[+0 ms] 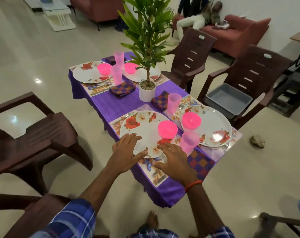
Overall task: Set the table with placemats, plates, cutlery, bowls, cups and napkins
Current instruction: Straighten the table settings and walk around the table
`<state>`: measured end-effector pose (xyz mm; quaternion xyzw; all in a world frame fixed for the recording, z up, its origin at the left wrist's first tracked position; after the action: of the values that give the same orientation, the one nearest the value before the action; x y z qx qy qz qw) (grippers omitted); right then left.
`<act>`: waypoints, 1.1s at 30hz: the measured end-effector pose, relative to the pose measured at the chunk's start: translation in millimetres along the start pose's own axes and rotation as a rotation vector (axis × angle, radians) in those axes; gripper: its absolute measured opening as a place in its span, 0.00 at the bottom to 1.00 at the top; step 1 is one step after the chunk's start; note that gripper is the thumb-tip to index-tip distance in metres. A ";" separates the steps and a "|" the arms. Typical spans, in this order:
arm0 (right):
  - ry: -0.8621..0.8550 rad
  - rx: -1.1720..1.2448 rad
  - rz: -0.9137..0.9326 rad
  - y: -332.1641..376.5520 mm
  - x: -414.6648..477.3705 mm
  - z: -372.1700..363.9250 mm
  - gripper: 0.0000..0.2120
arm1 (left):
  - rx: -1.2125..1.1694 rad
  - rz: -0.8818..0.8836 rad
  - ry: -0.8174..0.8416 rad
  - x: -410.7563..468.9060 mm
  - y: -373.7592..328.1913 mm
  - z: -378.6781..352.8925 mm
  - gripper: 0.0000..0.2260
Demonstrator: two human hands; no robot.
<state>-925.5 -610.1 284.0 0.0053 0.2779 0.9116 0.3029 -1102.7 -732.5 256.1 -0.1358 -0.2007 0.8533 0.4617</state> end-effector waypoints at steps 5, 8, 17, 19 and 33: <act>-0.004 0.012 -0.001 -8.1 48.6 -5.0 0.35 | 0.018 0.019 -0.001 41.9 14.1 10.4 0.38; 0.073 0.052 -0.016 -12.8 65.1 -15.7 0.33 | -0.008 0.044 -0.014 55.7 27.2 9.8 0.41; 0.194 0.049 -0.206 -32.3 102.1 -49.6 0.27 | 0.031 0.115 0.125 118.8 73.6 3.7 0.21; 0.168 0.022 -0.269 -33.9 107.5 -53.5 0.25 | 0.073 0.098 0.158 137.6 85.4 3.6 0.21; -0.159 0.066 -0.962 -16.6 105.4 -116.9 0.16 | 0.257 0.000 0.396 246.4 156.2 3.2 0.16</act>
<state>-1023.3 -599.4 160.0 -0.0446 0.2539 0.6557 0.7097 -1350.9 -602.7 174.4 -0.2407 0.0042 0.8285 0.5056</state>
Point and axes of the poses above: each hand's wrist, its own x-axis towards the middle knuckle, its own z-axis out of the back of the hand, y = z × x, the point moved 3 cm from there along x, towards the middle knuckle, and after that the axes turned 2 degrees about x, right-handed, at the moved point
